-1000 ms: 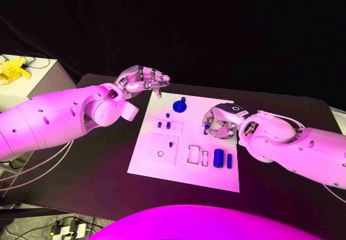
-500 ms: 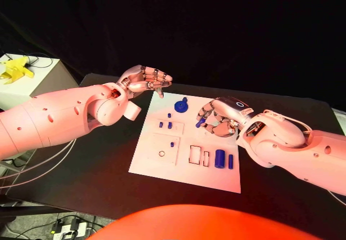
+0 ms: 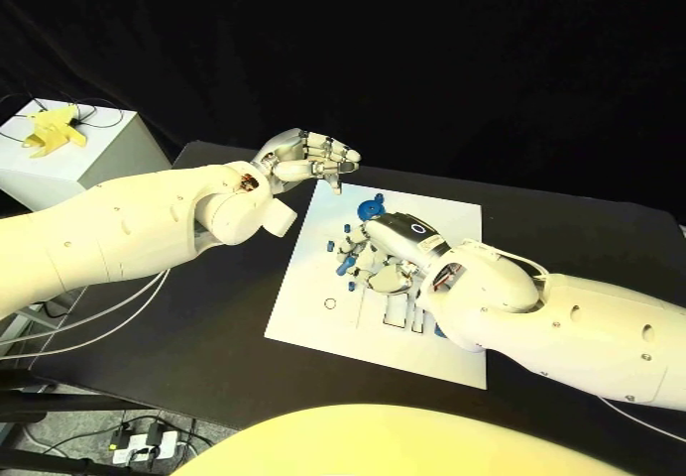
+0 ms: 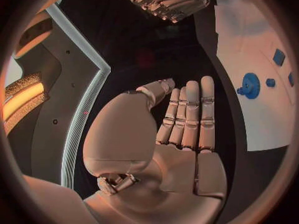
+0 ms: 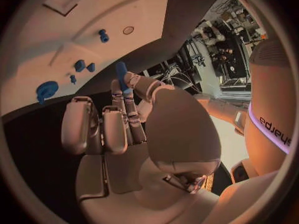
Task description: Assemble the parts on the task board
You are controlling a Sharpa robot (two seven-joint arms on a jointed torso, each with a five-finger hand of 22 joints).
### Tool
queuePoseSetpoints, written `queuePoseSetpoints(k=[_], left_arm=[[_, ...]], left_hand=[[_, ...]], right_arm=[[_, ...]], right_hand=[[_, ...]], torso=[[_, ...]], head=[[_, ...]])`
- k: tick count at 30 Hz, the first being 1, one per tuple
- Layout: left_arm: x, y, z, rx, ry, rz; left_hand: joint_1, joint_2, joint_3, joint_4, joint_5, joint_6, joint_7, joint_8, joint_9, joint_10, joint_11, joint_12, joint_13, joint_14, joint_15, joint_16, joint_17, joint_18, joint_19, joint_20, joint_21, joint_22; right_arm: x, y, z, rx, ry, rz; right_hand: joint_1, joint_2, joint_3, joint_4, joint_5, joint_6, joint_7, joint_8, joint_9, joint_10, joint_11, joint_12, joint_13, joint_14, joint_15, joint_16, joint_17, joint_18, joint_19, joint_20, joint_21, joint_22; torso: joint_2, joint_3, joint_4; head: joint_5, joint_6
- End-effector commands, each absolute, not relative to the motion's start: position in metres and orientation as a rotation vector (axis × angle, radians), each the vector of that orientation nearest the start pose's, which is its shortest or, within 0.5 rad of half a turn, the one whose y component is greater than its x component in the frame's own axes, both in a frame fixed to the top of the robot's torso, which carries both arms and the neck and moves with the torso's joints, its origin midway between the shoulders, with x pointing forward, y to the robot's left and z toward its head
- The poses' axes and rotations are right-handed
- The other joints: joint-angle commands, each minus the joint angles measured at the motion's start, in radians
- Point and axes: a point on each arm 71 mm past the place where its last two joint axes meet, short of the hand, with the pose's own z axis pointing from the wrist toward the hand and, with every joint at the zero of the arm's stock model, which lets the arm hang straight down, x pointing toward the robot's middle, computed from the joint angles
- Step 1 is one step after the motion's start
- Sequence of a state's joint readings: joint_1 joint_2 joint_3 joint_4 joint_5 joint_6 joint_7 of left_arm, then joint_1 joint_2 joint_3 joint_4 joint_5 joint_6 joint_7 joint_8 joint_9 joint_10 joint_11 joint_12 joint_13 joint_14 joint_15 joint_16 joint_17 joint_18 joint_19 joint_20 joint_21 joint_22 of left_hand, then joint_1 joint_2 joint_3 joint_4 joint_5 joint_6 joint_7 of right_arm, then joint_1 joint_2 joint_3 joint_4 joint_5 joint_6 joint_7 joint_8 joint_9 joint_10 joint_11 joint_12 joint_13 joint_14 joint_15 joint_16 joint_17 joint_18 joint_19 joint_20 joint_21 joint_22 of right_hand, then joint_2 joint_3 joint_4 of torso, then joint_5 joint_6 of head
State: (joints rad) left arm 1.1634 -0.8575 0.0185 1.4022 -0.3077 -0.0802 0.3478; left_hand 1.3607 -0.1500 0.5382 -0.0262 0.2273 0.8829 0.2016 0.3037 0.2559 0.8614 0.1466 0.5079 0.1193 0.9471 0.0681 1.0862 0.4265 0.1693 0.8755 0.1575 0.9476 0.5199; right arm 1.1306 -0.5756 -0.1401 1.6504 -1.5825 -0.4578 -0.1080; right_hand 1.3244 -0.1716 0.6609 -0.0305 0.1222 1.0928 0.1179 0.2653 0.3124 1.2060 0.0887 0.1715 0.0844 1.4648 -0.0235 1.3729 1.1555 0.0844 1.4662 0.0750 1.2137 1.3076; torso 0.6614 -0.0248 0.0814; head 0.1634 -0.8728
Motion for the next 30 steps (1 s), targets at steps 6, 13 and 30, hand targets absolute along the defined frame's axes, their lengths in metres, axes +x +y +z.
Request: queuePoseSetpoints(k=[6, 13, 30], left_arm=[[0.504, 0.233, -0.182, -0.798, 1.589, -1.558], [0.504, 0.233, -0.183, -0.798, 1.591, -1.558], [0.504, 0.233, -0.183, -0.799, 1.592, -1.556]], left_hand=[[0.005, 0.002, -0.005, -0.001, 0.002, -0.004, 0.002, 0.003, 0.001, -0.005, -0.002, -0.002, -0.001, -0.008, 0.001, -0.006, -0.001, 0.016, 0.003, 0.001, -0.006, -0.001], [0.005, 0.002, -0.005, -0.001, 0.002, -0.004, 0.002, 0.003, 0.001, -0.005, -0.002, -0.002, -0.001, -0.008, 0.001, -0.006, -0.001, 0.016, 0.003, 0.001, -0.006, -0.001], [0.006, 0.002, -0.007, -0.001, 0.002, -0.004, 0.002, 0.006, 0.001, -0.005, -0.002, 0.000, -0.002, -0.009, 0.001, -0.006, -0.002, 0.016, 0.003, 0.001, -0.007, -0.002]], right_arm=[[0.392, -0.018, -0.236, -0.492, 1.618, 1.032], [0.391, -0.014, -0.247, -0.519, 1.652, 1.010], [0.386, -0.010, -0.255, -0.550, 1.682, 1.004]], right_hand=[[0.012, 0.025, 0.008, 0.001, 0.005, 0.005, 0.003, 0.007, 0.053, 0.048, -0.038, 0.002, 0.002, 0.025, -0.008, -0.004, -0.004, -0.017, 0.037, -0.010, -0.005, 0.079], [0.012, 0.026, 0.009, 0.000, 0.006, 0.004, 0.004, 0.007, 0.055, 0.048, -0.038, 0.000, 0.002, 0.024, -0.008, -0.005, -0.006, -0.017, 0.037, -0.010, -0.007, 0.079], [0.010, 0.026, 0.010, 0.000, 0.007, 0.003, 0.004, 0.007, 0.056, 0.048, -0.037, -0.002, 0.002, 0.024, -0.007, -0.005, -0.005, -0.016, 0.036, -0.010, -0.008, 0.079]], torso=[[0.002, -0.0015, 0.0017], [0.001, -0.0004, -0.0001], [0.001, 0.0004, 0.0003]], head=[[0.017, 0.000], [0.026, 0.000], [0.034, 0.000]])
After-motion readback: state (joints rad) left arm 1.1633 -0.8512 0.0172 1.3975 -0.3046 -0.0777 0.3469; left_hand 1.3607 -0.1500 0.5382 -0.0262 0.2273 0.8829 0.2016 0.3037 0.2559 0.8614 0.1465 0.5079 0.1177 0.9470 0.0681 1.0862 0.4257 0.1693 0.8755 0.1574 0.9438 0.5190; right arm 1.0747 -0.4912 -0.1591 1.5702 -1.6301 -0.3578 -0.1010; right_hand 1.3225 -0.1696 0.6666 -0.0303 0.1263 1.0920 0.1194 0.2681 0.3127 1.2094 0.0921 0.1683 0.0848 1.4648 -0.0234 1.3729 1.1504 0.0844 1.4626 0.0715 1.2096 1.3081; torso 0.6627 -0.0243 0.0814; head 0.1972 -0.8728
